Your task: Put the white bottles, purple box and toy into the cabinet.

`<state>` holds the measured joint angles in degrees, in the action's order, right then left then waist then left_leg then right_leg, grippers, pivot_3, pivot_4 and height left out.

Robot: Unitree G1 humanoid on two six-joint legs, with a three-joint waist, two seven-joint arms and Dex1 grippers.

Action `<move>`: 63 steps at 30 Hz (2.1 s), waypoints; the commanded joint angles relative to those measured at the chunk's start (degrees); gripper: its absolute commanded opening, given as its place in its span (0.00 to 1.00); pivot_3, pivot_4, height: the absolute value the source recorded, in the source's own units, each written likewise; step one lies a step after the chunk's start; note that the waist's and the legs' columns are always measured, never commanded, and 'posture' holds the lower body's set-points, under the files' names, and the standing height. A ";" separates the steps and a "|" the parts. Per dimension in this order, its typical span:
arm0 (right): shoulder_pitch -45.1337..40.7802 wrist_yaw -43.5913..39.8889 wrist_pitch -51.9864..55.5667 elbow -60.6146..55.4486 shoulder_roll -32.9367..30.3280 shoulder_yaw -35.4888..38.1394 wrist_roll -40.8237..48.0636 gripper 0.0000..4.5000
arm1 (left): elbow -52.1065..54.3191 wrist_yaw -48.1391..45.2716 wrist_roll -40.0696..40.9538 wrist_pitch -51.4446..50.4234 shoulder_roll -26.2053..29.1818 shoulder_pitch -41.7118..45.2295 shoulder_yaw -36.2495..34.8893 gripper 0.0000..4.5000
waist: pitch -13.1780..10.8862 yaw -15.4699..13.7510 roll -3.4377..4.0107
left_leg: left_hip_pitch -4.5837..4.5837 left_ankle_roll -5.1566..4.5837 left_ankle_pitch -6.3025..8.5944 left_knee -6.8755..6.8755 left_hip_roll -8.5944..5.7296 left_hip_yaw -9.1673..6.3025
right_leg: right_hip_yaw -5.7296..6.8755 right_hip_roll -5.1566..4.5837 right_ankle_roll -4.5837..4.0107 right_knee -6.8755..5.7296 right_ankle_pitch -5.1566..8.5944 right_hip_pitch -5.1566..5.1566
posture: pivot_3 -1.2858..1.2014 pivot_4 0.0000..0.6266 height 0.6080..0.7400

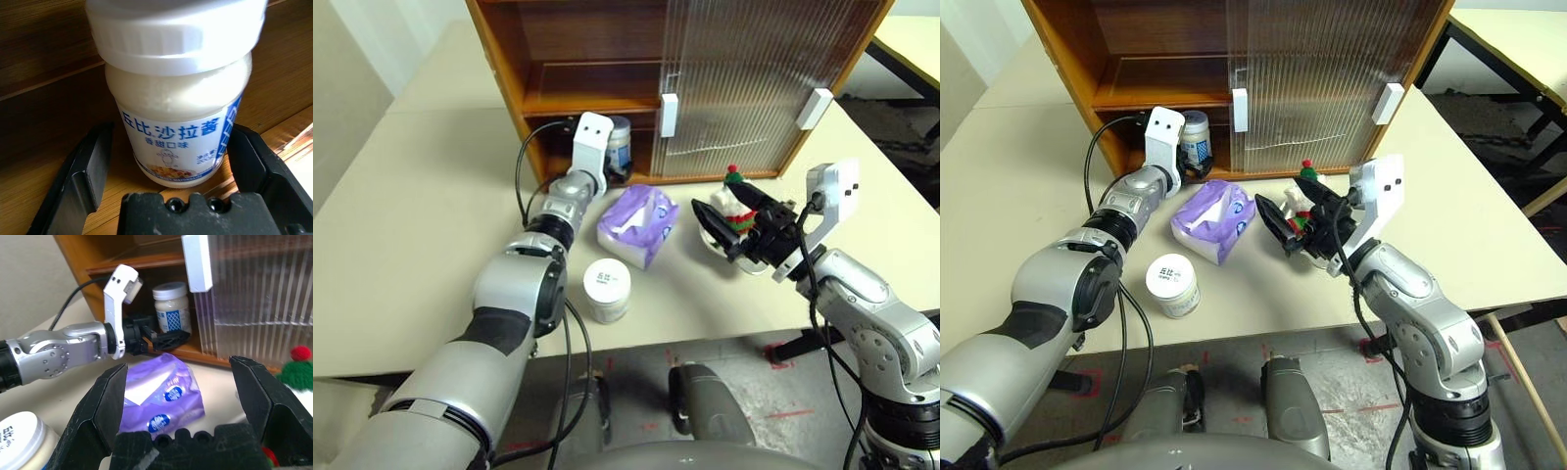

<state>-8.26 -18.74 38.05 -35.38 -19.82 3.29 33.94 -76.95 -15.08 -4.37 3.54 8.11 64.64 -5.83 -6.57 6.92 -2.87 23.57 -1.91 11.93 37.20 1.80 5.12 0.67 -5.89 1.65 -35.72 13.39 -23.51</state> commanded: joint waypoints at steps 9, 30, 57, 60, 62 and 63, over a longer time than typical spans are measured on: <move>-2.25 -3.50 -2.39 4.26 0.50 -1.41 -0.59 1.00 | 2.22 -5.03 0.78 0.31 0.96 -3.59 -0.42 1.00 | 0.02 -0.06 0.01 | 0.00 0.00 0.00 0.00 0.01 0.00 | 0.00 0.01 0.00 -0.02 -0.02 0.00 | 0.45 0.11 1.00; -3.76 -7.21 -5.25 7.46 1.34 -3.22 -1.64 1.00 | 10.53 -9.66 4.51 -2.79 2.79 -8.64 -0.63 0.86 | 0.27 -0.16 -0.07 | 0.00 0.00 0.00 0.10 0.00 0.03 | -0.01 0.01 -0.10 -0.05 -0.24 0.02 | 0.46 0.07 1.00; -4.33 -8.47 -5.98 8.37 1.79 -3.93 -2.34 1.00 | 9.23 -2.34 5.50 1.35 1.75 -5.20 -0.13 0.00 | 0.94 -0.67 -0.19 | 0.01 -0.03 -0.03 0.39 0.01 0.05 | -0.04 0.02 -0.11 -0.10 -0.47 0.11 | 0.46 0.05 1.00; -3.35 -8.04 -5.58 7.14 1.64 -3.70 -2.10 1.00 | 7.31 -1.17 4.37 2.13 1.17 -4.30 0.81 0.00 | 1.08 -0.62 -0.18 | 0.01 -0.03 -0.03 0.38 0.01 0.05 | -0.04 0.03 -0.10 -0.09 -0.46 0.10 | 0.45 0.06 1.00; -2.68 -7.73 -5.42 6.51 1.59 -3.66 -2.03 1.00 | 6.23 0.15 3.32 2.72 0.96 -3.92 1.65 0.00 | 1.12 -0.52 -0.18 | 0.01 -0.03 -0.03 0.38 0.02 0.05 | -0.03 0.05 -0.10 -0.10 -0.46 0.10 | 0.45 0.06 1.00; -2.47 -7.60 -5.39 6.29 1.56 -3.66 -2.00 1.00 | 5.82 0.78 3.13 2.75 0.78 -3.75 1.68 0.00 | 1.12 -0.44 -0.18 | 0.01 -0.03 -0.03 0.38 0.02 0.05 | -0.03 0.04 -0.09 -0.11 -0.46 0.10 | 0.45 0.06 1.00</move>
<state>-11.42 -26.62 32.73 -27.46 -18.05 -0.76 31.82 -69.66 -15.37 -0.10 5.62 9.45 59.98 -5.03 -5.45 6.48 -3.05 23.57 -1.94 11.89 37.58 1.81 5.17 0.64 -5.85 1.56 -35.83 12.93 -23.42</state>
